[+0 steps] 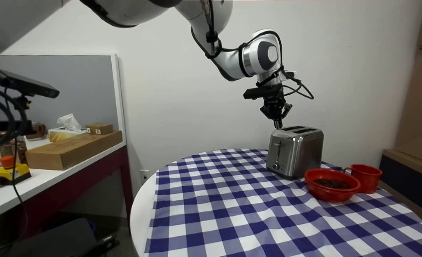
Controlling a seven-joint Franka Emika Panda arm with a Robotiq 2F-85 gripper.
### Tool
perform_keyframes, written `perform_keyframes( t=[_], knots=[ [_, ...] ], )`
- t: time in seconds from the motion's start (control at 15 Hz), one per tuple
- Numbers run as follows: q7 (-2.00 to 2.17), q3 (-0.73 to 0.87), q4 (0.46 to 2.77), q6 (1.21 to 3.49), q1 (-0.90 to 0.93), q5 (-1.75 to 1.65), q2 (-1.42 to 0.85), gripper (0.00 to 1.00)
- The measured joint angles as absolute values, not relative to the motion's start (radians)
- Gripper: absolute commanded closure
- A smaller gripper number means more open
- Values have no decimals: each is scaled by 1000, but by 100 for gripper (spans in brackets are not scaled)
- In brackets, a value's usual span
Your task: Push the toaster lever down
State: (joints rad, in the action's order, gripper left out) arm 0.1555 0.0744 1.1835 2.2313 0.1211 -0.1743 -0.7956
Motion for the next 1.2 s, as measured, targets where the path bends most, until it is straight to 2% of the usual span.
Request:
perform_keyframes(
  t=[1.2],
  knots=[
    [162, 85, 1084, 2234, 134, -174, -953, 100]
  ],
)
